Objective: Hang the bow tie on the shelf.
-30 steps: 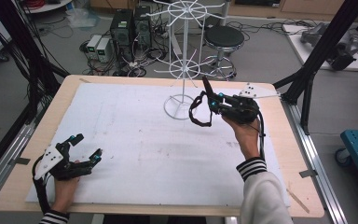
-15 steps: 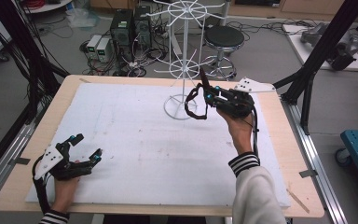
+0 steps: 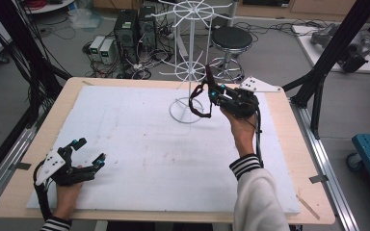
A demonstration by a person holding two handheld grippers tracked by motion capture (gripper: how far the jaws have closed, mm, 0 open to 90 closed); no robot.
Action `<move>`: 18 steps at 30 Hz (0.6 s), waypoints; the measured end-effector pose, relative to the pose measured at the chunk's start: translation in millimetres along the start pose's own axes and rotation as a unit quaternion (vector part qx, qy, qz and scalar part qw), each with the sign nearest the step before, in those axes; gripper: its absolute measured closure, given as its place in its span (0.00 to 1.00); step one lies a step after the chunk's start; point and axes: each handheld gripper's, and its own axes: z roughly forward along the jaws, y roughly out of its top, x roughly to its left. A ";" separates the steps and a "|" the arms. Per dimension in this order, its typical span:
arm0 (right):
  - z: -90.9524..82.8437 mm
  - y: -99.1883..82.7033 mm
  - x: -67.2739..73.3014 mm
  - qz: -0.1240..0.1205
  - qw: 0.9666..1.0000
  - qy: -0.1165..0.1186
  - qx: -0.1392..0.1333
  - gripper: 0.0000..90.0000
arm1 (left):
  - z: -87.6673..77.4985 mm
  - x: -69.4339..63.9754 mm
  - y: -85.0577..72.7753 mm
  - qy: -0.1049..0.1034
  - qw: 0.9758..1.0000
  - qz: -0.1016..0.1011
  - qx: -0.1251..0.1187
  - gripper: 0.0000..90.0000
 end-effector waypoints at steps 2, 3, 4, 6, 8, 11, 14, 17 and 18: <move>0.6 0.6 0.6 -0.002 1.000 -0.002 0.001 0.82 | 0.0 0.0 0.0 0.000 1.000 0.000 0.000 0.11; 1.7 1.4 0.8 -0.005 1.000 -0.004 0.001 0.82 | 0.0 0.0 0.0 0.000 1.000 0.000 0.000 0.11; 2.1 1.8 1.1 -0.005 1.000 -0.005 0.001 0.82 | 0.1 0.0 -0.1 0.000 1.000 0.000 0.000 0.11; 3.0 2.0 1.0 -0.003 1.000 -0.009 -0.001 0.82 | 0.0 0.0 0.0 0.000 1.000 0.000 0.000 0.11; 4.4 0.7 -0.7 0.003 1.000 -0.015 0.001 0.82 | 0.0 0.0 0.0 0.000 1.000 0.000 0.000 0.11; 5.8 -0.2 -1.5 0.002 1.000 -0.021 0.002 0.82 | 0.1 0.0 -0.1 0.000 1.000 -0.001 -0.001 0.11; 8.5 -1.5 -1.1 0.004 1.000 -0.026 0.005 0.82 | 0.1 0.0 -0.1 0.000 1.000 -0.001 -0.001 0.11; 11.5 -3.4 -0.5 0.001 0.999 -0.040 0.015 0.82 | 0.0 -0.1 0.0 0.000 1.000 -0.001 0.000 0.11; 11.5 -3.4 -0.5 0.001 0.999 -0.040 0.015 0.82 | -0.1 -0.1 0.0 0.000 1.000 -0.001 0.000 0.11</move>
